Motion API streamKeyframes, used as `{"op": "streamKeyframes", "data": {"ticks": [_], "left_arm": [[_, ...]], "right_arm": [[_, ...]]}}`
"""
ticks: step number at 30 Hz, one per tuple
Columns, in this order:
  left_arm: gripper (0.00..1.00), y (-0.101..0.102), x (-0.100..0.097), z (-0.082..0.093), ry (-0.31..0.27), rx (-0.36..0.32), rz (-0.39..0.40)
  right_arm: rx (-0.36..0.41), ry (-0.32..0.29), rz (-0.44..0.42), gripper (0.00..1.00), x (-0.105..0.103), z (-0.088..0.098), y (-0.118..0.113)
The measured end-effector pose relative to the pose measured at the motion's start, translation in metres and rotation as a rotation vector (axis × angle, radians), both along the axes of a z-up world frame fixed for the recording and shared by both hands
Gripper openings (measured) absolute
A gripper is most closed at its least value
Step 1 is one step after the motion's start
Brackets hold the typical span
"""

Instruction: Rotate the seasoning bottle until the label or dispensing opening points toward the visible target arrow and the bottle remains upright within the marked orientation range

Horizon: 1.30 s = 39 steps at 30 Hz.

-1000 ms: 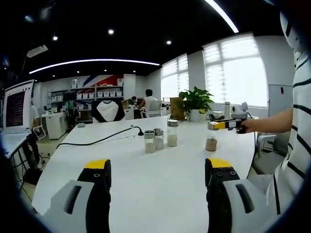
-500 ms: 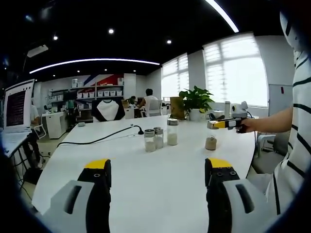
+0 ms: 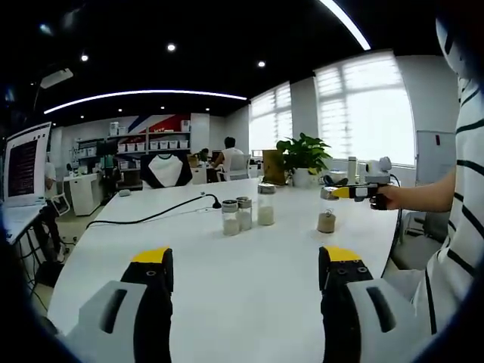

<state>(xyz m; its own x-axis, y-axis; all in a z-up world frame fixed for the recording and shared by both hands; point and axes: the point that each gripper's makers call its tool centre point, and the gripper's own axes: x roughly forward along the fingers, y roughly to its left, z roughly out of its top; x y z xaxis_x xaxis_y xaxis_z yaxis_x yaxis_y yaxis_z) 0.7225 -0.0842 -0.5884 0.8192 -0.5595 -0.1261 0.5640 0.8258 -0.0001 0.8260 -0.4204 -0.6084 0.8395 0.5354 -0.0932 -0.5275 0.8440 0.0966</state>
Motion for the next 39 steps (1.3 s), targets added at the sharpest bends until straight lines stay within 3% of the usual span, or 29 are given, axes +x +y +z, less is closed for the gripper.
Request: {"op": "streamKeyframes", "data": {"ticks": [7,14,39], "left_arm": [[0.83,0.004,-0.002,0.0,0.001,0.008,0.004],[0.83,0.003,-0.001,0.002,-0.006,0.007,-0.001],[0.82,-0.002,-0.001,-0.011,0.022,0.009,-0.007]], "right_arm": [[0.003,0.019,-0.019,0.46,0.002,0.0,0.004],[-0.027,0.036,0.005,0.37,-0.001,-0.003,0.01],[-0.063,0.001,0.126,0.36,-0.001,-0.005,0.011]]}}
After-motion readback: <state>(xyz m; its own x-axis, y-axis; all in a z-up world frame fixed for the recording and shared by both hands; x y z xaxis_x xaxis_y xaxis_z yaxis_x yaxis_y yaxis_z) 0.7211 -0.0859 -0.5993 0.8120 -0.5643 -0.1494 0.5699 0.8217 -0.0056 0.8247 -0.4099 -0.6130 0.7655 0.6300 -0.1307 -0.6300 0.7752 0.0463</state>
